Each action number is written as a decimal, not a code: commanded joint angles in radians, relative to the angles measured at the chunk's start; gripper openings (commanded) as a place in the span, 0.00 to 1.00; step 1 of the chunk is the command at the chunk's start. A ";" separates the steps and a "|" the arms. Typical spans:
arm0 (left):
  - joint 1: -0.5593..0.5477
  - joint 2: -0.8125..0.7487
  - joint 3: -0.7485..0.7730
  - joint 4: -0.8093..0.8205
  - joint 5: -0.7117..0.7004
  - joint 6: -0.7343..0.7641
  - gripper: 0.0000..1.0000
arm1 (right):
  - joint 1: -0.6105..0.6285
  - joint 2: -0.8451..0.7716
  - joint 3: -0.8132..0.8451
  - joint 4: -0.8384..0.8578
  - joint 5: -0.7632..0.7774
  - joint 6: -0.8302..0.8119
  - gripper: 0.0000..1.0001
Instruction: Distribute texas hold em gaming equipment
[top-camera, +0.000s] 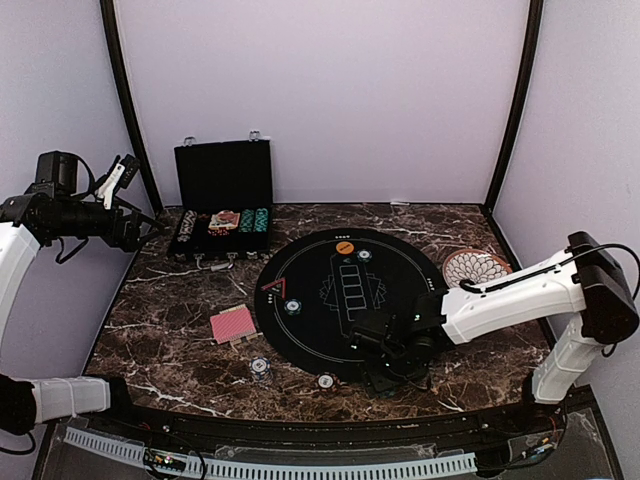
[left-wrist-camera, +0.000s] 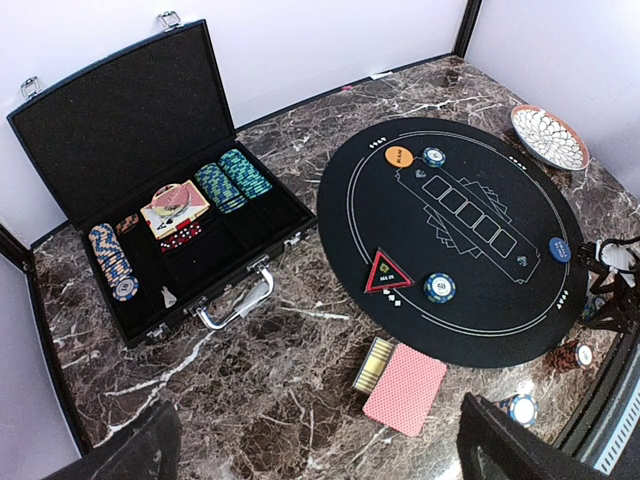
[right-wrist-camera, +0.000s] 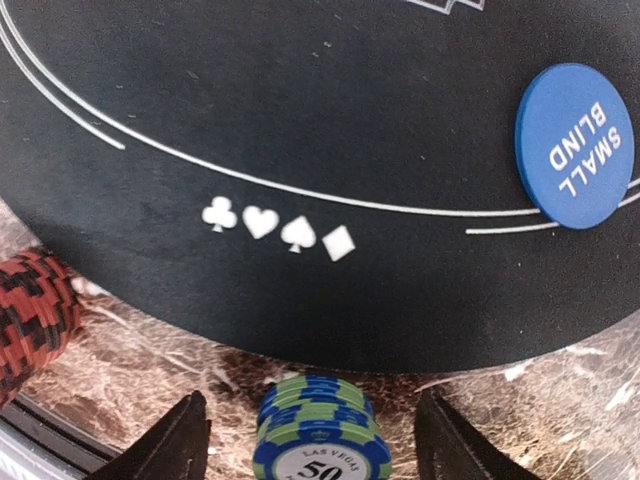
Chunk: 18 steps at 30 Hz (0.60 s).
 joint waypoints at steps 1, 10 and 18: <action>0.006 -0.014 0.011 0.009 0.016 0.012 0.99 | 0.007 0.016 -0.013 0.006 0.004 -0.001 0.68; 0.005 -0.013 0.012 0.009 0.012 0.017 0.99 | 0.007 0.014 -0.017 0.010 0.004 0.001 0.59; 0.006 -0.011 0.014 0.005 0.011 0.018 0.99 | 0.007 -0.005 0.008 -0.020 0.015 -0.002 0.45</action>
